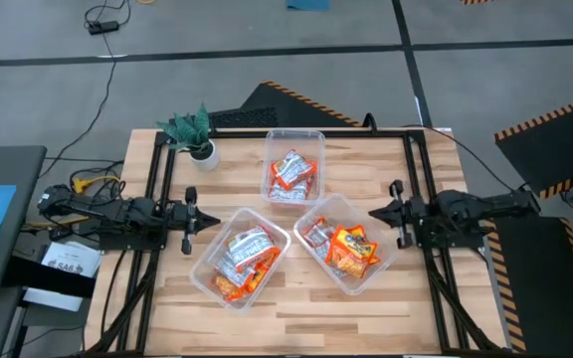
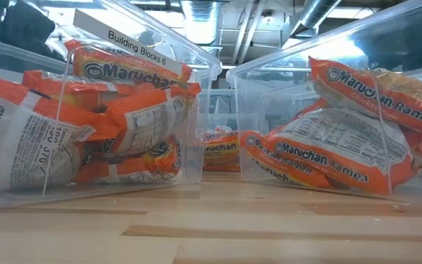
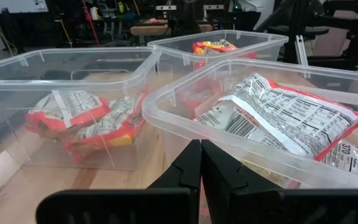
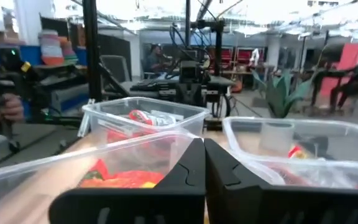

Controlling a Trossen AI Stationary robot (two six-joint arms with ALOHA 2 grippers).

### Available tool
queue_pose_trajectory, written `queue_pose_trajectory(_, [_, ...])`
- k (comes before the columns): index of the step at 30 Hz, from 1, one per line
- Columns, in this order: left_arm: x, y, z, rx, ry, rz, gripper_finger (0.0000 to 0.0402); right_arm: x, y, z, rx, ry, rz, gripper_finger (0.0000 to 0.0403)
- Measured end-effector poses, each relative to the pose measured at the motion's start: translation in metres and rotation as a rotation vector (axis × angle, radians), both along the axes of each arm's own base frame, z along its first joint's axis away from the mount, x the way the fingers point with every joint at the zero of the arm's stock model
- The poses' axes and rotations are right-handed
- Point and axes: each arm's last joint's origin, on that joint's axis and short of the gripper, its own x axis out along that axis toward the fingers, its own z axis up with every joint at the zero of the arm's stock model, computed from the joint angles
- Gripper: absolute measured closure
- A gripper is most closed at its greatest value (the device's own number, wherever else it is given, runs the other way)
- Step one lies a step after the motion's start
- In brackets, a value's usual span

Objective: Sort Maruchan noodles
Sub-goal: Return to Home Position

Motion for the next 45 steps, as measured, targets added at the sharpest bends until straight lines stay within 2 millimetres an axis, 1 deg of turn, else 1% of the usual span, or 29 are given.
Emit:
queue_pose_trajectory(4, [0.000,0.000,0.000,0.000,0.002,0.000,0.0401,0.001,-0.004,-0.007,0.039,0.075,0.039,0.0394])
queue_pose_trajectory(6, [0.000,0.000,-0.001,0.001,0.010,0.000,0.0401,0.002,-0.005,-0.011,0.038,0.114,0.031,0.0394])
queue_pose_trajectory(16, [0.000,0.000,-0.001,0.001,0.011,-0.001,0.0401,0.006,-0.008,-0.018,0.043,0.197,0.011,0.0375])
queue_pose_trajectory(32, [0.000,0.000,-0.001,0.001,0.010,-0.001,0.0401,0.007,-0.008,-0.020,0.043,0.212,0.003,0.0370])
queue_pose_trajectory(39, [-0.002,0.001,0.003,-0.013,-0.054,0.003,0.0401,0.007,-0.008,-0.020,0.042,0.213,0.003,0.0370])
queue_pose_trajectory(45, [-0.005,0.006,0.008,-0.022,-0.109,0.045,0.0401,0.007,-0.008,-0.020,0.042,0.214,0.003,0.0370])
